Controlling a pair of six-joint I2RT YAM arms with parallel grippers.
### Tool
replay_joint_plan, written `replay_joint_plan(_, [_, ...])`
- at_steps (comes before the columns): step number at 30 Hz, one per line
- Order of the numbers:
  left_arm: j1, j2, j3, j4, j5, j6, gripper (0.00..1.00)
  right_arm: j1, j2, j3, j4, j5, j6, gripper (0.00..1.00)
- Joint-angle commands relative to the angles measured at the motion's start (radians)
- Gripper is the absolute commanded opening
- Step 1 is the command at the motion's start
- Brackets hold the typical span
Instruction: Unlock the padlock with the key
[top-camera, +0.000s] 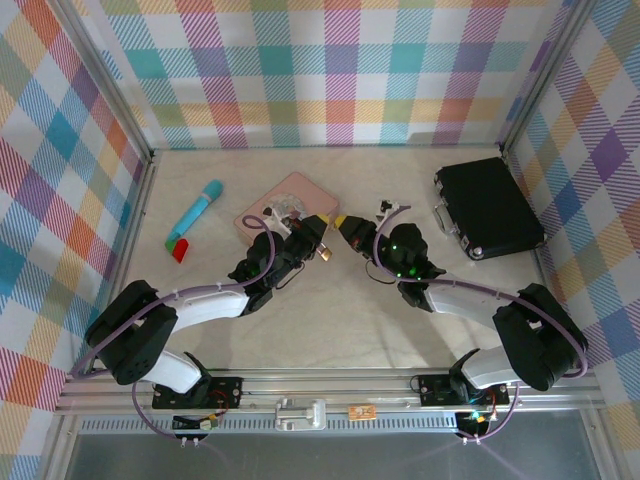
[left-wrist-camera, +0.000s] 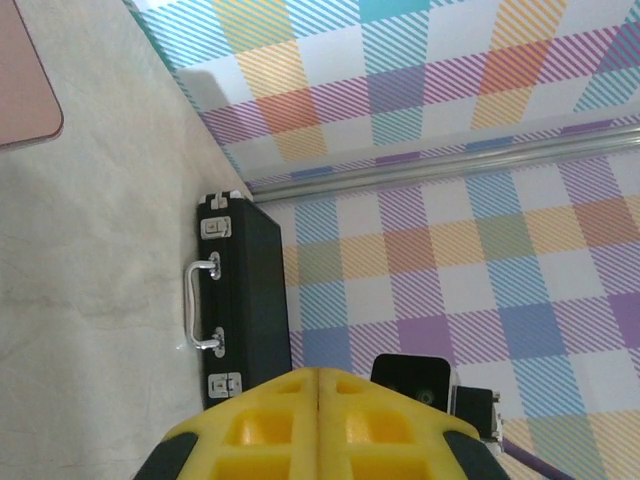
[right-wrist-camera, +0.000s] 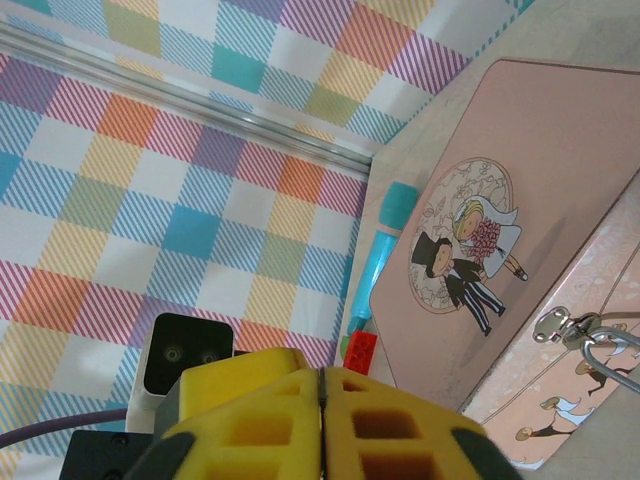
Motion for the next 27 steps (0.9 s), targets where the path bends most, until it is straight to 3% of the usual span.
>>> replay_joint_plan(1, [0.029,-0.054,0.005,-0.047,0.059,0.086,0.00,-0.033,-0.064,0.006,-0.011,-0.089,-0.092,0.34])
replay_joint_plan(4, [0.071,-0.114,0.060,-0.203,0.170,0.235,0.00,-0.111,-0.141,0.042,-0.235,-0.242,-0.219,0.47])
replay_joint_plan(8, [0.095,-0.193,0.167,-0.481,0.288,0.498,0.00,-0.207,-0.210,0.080,-0.450,-0.444,-0.385,0.48])
replay_joint_plan(11, [0.096,-0.210,0.302,-0.738,0.404,0.746,0.00,-0.257,-0.213,0.103,-0.506,-0.615,-0.460,0.48])
replay_joint_plan(13, [0.097,-0.217,0.354,-0.834,0.457,0.835,0.00,-0.260,-0.199,0.110,-0.481,-0.718,-0.488,0.47])
replay_joint_plan(17, [0.096,-0.235,0.358,-0.825,0.550,0.878,0.00,-0.259,-0.166,0.105,-0.316,-0.837,-0.440,0.46])
replay_joint_plan(27, [0.096,-0.225,0.323,-0.717,0.615,0.842,0.00,-0.237,-0.112,0.089,-0.002,-0.862,-0.306,0.35])
